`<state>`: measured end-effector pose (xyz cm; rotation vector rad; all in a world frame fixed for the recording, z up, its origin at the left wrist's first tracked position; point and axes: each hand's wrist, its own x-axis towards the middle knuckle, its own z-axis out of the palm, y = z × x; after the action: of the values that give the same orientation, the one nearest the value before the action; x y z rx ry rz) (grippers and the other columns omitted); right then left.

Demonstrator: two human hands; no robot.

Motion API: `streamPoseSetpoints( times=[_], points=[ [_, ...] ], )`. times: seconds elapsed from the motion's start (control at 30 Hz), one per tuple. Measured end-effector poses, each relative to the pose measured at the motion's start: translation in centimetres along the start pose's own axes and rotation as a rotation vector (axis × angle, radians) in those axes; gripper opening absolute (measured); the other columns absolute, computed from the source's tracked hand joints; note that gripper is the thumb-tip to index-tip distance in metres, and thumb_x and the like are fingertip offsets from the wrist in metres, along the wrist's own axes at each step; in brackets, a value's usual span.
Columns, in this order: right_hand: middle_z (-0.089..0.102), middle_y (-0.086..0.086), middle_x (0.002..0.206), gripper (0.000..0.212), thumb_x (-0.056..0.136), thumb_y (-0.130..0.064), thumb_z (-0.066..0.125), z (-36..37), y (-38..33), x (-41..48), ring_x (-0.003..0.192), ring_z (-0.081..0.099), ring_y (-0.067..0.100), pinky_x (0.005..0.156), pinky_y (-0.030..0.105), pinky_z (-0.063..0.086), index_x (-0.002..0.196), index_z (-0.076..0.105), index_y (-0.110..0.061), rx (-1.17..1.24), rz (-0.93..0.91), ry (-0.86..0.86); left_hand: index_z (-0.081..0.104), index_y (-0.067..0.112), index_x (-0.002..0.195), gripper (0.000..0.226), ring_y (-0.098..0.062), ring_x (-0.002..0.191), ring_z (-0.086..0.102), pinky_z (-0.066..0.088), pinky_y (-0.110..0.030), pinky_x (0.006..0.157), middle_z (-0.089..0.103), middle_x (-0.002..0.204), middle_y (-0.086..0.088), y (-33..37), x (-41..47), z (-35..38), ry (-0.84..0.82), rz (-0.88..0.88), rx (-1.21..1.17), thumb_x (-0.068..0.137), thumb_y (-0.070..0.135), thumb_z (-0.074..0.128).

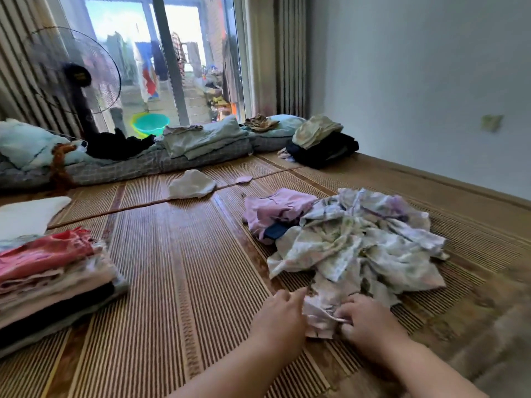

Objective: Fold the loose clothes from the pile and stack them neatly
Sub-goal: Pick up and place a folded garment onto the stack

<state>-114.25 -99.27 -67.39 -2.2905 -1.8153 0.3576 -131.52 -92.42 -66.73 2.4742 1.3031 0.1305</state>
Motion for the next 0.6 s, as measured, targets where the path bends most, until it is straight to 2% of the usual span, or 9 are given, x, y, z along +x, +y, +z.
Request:
streamPoseSetpoints(
  times=[0.07, 0.1, 0.17, 0.23, 0.33, 0.43, 0.5, 0.6],
  points=[
    [0.065, -0.013, 0.108, 0.030, 0.081, -0.026, 0.054, -0.4, 0.3, 0.4, 0.105, 0.058, 0.010, 0.084, 0.024, 0.044, 0.104, 0.071, -0.036, 0.118, 0.017, 0.038, 0.023, 0.039, 0.148, 0.053, -0.027, 0.133, 0.036, 0.035, -0.040, 0.107, 0.029, 0.149, -0.007, -0.4, 1.5, 0.4, 0.025, -0.138, -0.084, 0.097, 0.040, 0.040],
    [0.068, -0.014, 0.101, 0.029, 0.081, -0.024, 0.054, -0.6, 0.3, 0.5, 0.099, 0.060, 0.008, 0.083, 0.025, 0.047, 0.100, 0.072, -0.037, 0.202, 0.029, 0.060, 0.034, 0.042, 0.142, 0.048, -0.027, 0.129, 0.039, 0.037, -0.041, 0.105, 0.032, 0.143, -0.007, -0.7, 2.1, 0.3, 0.015, -0.188, -0.096, 0.095, 0.044, 0.044],
    [0.071, -0.018, 0.091, 0.025, 0.082, -0.023, 0.055, -1.0, 0.2, 0.5, 0.087, 0.061, 0.003, 0.078, 0.026, 0.049, 0.094, 0.072, -0.037, 0.314, 0.037, 0.115, 0.059, 0.043, 0.116, 0.030, -0.022, 0.119, 0.039, 0.039, -0.040, 0.101, 0.038, 0.128, 0.001, -1.3, 3.0, -0.2, -0.009, -0.206, -0.027, 0.088, 0.052, 0.053],
    [0.071, -0.019, 0.085, 0.022, 0.082, -0.024, 0.056, -1.4, 0.1, 0.6, 0.079, 0.060, -0.001, 0.071, 0.022, 0.049, 0.091, 0.072, -0.037, 0.364, 0.035, 0.168, 0.067, 0.039, 0.099, 0.022, -0.017, 0.112, 0.041, 0.042, -0.037, 0.096, 0.043, 0.121, 0.007, -1.8, 3.6, -1.2, 0.030, -0.146, 0.043, 0.087, 0.052, 0.054],
    [0.068, -0.016, 0.075, 0.021, 0.081, -0.023, 0.055, -2.5, -0.2, 0.6, 0.071, 0.059, 0.000, 0.064, 0.024, 0.050, 0.085, 0.071, -0.035, 0.355, 0.062, 0.254, 0.068, 0.029, 0.090, 0.025, -0.009, 0.083, 0.056, 0.056, -0.032, 0.075, 0.054, 0.100, 0.007, -2.2, 3.2, -4.6, 0.144, -0.040, 0.119, 0.092, 0.046, 0.050],
    [0.067, -0.014, 0.073, 0.025, 0.079, -0.013, 0.054, -4.0, -1.2, -0.1, 0.071, 0.060, 0.007, 0.062, 0.027, 0.051, 0.078, 0.071, -0.032, 0.356, 0.105, 0.350, 0.057, 0.022, 0.068, 0.032, -0.010, 0.065, 0.058, 0.057, -0.030, 0.059, 0.057, 0.079, 0.005, -3.0, 1.2, -9.9, 0.268, -0.028, 0.271, 0.094, 0.038, 0.045],
    [0.066, -0.014, 0.069, 0.021, 0.079, -0.014, 0.058, -5.1, -2.3, -0.5, 0.066, 0.060, 0.007, 0.057, 0.026, 0.049, 0.074, 0.071, -0.030, 0.424, 0.134, 0.416, 0.052, 0.021, 0.062, 0.033, -0.011, 0.061, 0.056, 0.052, -0.027, 0.055, 0.056, 0.071, 0.005, -3.6, -0.3, -13.7, 0.320, -0.077, 0.312, 0.091, 0.037, 0.044],
    [0.066, -0.012, 0.069, 0.019, 0.081, -0.014, 0.058, -7.5, -5.5, -1.0, 0.065, 0.060, 0.006, 0.055, 0.026, 0.048, 0.081, 0.072, -0.027, 0.461, 0.081, 0.438, 0.057, 0.018, 0.070, 0.028, -0.015, 0.068, 0.056, 0.044, -0.027, 0.055, 0.057, 0.077, 0.003, -4.4, -3.4, -19.3, 0.376, -0.135, 0.371, 0.088, 0.035, 0.046]
  ],
)
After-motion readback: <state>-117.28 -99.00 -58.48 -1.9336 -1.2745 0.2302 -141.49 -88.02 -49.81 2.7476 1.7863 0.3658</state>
